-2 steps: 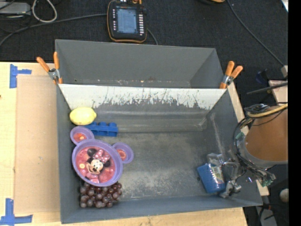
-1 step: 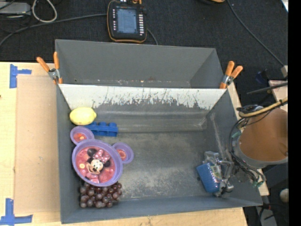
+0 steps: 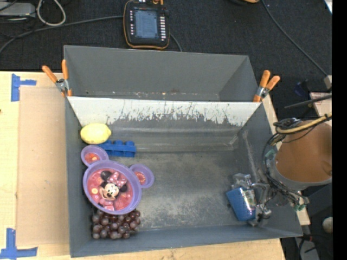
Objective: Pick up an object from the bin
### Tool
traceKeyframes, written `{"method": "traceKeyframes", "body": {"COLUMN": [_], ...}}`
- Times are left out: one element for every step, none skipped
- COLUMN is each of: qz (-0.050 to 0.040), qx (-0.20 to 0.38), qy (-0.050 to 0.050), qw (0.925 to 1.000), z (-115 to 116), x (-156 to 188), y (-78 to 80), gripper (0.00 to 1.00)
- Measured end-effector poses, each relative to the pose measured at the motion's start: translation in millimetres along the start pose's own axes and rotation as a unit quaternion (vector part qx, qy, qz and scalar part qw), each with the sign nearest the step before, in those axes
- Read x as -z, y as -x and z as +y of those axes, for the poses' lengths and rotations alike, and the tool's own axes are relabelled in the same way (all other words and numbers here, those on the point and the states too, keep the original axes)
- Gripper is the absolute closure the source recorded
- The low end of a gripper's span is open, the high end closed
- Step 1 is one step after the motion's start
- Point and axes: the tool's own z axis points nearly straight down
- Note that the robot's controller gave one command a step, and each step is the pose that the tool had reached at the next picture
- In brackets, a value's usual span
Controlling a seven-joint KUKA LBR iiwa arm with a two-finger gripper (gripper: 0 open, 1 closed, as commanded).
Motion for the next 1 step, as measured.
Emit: {"method": "traceKeyframes", "body": {"qz": [-0.0061], "qx": [-0.046], "qy": [-0.003], "qw": [0.9989], "z": [1.5], "x": [-1.9], "y": [-6.2], "gripper": [0.00]}}
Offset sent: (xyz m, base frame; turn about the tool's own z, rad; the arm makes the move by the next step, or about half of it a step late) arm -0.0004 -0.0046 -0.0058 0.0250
